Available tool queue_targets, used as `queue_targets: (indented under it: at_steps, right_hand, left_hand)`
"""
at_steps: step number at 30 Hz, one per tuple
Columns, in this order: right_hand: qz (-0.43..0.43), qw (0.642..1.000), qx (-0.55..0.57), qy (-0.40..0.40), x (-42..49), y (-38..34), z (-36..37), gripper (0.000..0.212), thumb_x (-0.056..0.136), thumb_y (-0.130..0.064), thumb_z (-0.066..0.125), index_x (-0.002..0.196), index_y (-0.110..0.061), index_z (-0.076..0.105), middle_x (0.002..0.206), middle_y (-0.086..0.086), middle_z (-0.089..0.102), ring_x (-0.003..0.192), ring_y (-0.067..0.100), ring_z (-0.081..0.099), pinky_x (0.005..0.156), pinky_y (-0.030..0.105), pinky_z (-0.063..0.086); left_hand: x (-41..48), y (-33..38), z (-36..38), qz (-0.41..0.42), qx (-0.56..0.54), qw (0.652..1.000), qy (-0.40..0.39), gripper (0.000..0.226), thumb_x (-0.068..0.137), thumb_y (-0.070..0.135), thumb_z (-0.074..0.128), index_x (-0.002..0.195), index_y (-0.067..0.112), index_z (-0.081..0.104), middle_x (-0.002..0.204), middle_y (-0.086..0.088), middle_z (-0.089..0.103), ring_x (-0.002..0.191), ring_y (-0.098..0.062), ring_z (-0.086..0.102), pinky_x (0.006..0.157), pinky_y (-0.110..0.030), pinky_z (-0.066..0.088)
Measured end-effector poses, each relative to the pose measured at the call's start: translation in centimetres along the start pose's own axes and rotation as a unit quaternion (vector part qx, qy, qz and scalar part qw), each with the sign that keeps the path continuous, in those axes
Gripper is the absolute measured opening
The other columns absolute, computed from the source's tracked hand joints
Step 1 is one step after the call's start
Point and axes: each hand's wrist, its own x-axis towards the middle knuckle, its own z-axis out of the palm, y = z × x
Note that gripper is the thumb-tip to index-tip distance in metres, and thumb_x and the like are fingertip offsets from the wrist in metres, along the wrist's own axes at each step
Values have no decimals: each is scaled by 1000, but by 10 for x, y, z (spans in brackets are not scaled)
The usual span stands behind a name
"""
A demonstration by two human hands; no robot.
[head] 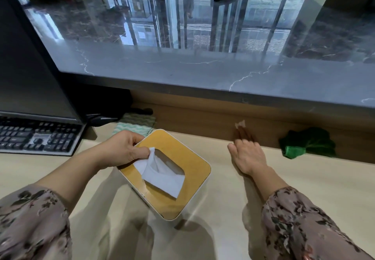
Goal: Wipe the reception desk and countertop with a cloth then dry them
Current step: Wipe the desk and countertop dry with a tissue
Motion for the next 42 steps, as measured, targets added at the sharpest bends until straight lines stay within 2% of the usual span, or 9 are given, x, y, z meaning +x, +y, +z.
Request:
queue_targets:
  at_steps: [4,7,10,13,16,25,30,36,42]
  right_hand:
    - [44,998,-39,31,-29,51,3,74,84,-52,-7,112,-16,51,118,8,55,113,27,46,105,37,27]
    - [54,997,-4,50,-43,49,9,70,91,-50,3,128,-7,44,130,13,47,124,28,38,112,38,22]
    - [38,999,30,19,-62,26,14,72,94,-48,7,150,-4,17,158,12,15,147,24,10,119,35,8]
    - [-15,998,60,10,-90,5,21,92,75,-54,-13,154,-8,5,161,7,-3,149,19,-6,118,30,-5]
    - [-56,996,62,-5,-116,-9,27,90,75,-55,-15,153,-12,-3,159,0,-14,147,14,-13,115,25,-14]
    - [-102,993,58,9,-173,-34,49,78,94,-52,-7,150,-5,19,159,5,10,147,22,5,113,28,-6]
    - [-104,990,91,-14,-187,-41,45,94,77,-61,-26,152,-10,-2,157,-1,-17,147,15,-14,113,26,-14]
    - [-60,991,88,-76,-199,-57,19,60,103,-37,15,153,-8,0,161,4,-9,148,13,-12,116,27,-11]
    - [-47,991,98,-81,-221,-72,6,53,104,-28,21,152,-9,10,161,2,5,148,16,-2,118,28,-4]
  left_hand:
    - [-1,-4,7,-17,3,999,35,22,87,22,66,81,1,69,57,-1,62,47,-12,56,45,-21,43]
    - [0,-12,13,-22,4,998,62,29,86,26,66,76,-2,65,58,-4,57,49,-15,51,46,-23,40]
    - [2,-18,22,-26,-15,995,90,29,86,28,66,68,5,65,58,-3,61,51,-19,54,52,-25,41]
    - [5,-24,32,-33,-28,989,139,32,85,30,64,64,9,53,61,-9,49,58,-21,45,56,-30,33]
    - [5,-26,43,-49,-38,980,190,35,84,33,65,62,10,49,64,-11,44,59,-22,41,57,-30,30]
    - [-8,-24,72,-113,-65,959,252,39,83,39,63,72,2,63,70,-12,54,64,-26,49,57,-30,37]
    - [-18,-25,76,-119,-93,963,222,52,85,46,60,99,-4,65,99,-22,65,82,-32,56,69,-36,45]
    - [-47,-12,79,-91,-61,972,208,75,88,54,55,136,-1,41,134,-17,50,120,-35,49,85,-37,40]
    - [-86,-3,91,-5,-91,951,295,56,92,43,55,133,7,51,135,-12,55,123,-31,50,97,-38,41]
